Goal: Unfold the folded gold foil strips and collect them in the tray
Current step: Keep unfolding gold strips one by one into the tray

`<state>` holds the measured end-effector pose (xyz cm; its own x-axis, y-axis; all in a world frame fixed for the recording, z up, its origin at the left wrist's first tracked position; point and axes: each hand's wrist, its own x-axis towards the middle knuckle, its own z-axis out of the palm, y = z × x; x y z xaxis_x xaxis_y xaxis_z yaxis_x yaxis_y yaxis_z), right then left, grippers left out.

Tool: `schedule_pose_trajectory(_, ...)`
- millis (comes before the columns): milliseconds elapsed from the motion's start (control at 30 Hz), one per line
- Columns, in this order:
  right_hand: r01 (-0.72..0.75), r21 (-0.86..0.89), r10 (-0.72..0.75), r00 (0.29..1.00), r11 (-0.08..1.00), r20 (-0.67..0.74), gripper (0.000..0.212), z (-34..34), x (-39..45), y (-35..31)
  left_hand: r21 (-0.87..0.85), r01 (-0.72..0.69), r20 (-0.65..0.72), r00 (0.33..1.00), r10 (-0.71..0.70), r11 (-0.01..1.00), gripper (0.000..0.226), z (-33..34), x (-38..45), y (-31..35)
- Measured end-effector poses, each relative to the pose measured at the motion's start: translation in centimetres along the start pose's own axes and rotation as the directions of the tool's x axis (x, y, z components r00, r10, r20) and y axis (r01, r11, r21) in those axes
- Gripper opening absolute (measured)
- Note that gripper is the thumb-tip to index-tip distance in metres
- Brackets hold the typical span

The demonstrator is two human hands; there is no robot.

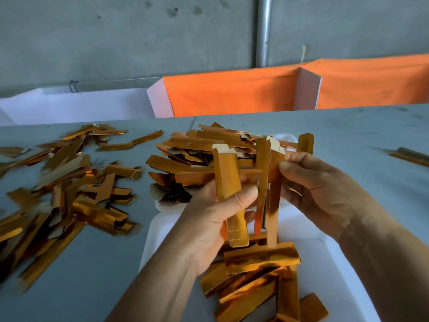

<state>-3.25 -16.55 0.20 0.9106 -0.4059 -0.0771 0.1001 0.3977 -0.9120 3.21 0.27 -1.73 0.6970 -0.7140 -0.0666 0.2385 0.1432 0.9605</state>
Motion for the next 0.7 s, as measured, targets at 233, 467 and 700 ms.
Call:
schedule_pose_trajectory(233, -0.023, 0.077, 0.021, 0.999, 0.997, 0.034, 0.010, 0.3, 0.0, 0.1, 0.057, 0.028, -0.111, 0.994, -0.021, 0.998, 0.037, 0.6, 0.2, -0.2)
schedule_pose_trajectory(467, 0.321, -0.667, -0.496, 0.864, 0.672, -0.084, 0.015, 1.0, -0.7, -0.1, 0.177, 0.015, -0.367, 0.929, 0.052, 0.984, 0.010, 1.3, 0.0, -0.2)
schedule_pose_trajectory(700, 0.385, -0.886, -0.410, 0.874, 0.259, 0.261, 0.013, 2.4, -1.8, 0.3, 0.235, -0.074, -0.436, 0.883, 0.173, 0.969, 0.015, 1.7, 0.1, -0.3)
